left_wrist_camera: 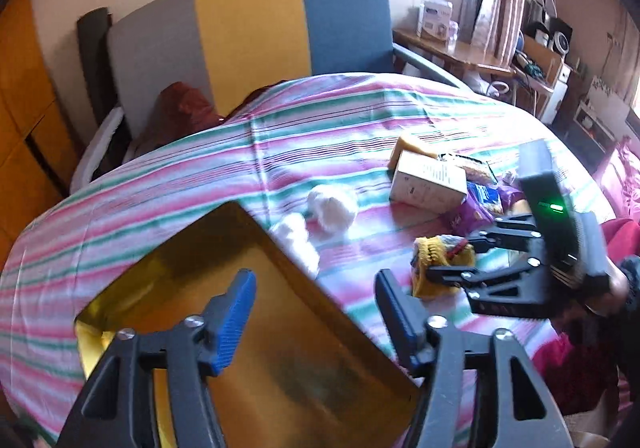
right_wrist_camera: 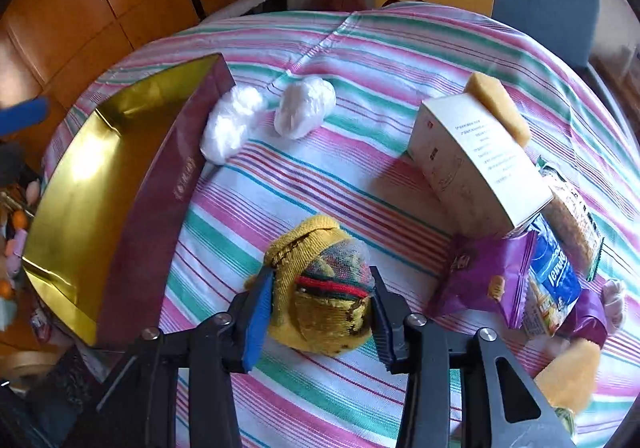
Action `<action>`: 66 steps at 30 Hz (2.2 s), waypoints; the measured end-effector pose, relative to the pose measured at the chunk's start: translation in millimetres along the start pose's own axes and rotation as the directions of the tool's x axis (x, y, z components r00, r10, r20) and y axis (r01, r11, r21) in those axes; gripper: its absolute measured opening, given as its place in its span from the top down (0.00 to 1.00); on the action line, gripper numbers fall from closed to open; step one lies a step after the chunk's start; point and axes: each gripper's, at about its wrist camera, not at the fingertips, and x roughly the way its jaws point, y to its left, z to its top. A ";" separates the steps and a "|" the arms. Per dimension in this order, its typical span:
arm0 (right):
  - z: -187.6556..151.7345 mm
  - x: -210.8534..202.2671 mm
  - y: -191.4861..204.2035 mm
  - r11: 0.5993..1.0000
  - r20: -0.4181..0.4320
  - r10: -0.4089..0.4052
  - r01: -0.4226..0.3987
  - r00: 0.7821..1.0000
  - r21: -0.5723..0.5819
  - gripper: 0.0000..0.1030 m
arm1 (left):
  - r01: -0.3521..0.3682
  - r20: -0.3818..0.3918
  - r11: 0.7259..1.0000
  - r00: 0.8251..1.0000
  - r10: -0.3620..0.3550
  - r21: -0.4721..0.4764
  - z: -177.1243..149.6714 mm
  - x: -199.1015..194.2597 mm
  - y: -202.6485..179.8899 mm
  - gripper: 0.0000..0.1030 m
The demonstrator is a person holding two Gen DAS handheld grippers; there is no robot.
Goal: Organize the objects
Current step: 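Grasp the white cotton ball with the left tool while the right tool grasps the yellow knitted toy, then carry the cotton ball over the gold tray and open the left tool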
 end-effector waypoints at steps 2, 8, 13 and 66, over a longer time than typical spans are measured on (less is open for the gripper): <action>0.6 -6.7 -7.6 0.999 0.024 -0.003 0.002 1.000 0.032 0.62 | 0.006 -0.013 1.000 1.000 -0.006 0.008 11.2 14.9 -3.5 0.43; 1.0 -12.3 -15.6 0.997 0.019 0.023 -0.025 1.000 0.073 0.61 | 0.033 -0.085 0.999 0.996 -0.034 -0.010 37.5 68.0 -12.5 0.43; 2.3 -4.2 -9.2 0.999 -0.018 0.008 -0.007 1.000 0.049 0.61 | 0.018 -0.135 0.999 0.991 -0.023 -0.033 52.4 109.3 -13.2 0.45; -2.9 8.7 -8.3 0.996 -0.019 -0.092 0.092 0.996 0.012 0.59 | -0.223 -0.092 0.837 0.974 0.205 -0.500 -126.1 2.2 183.1 0.68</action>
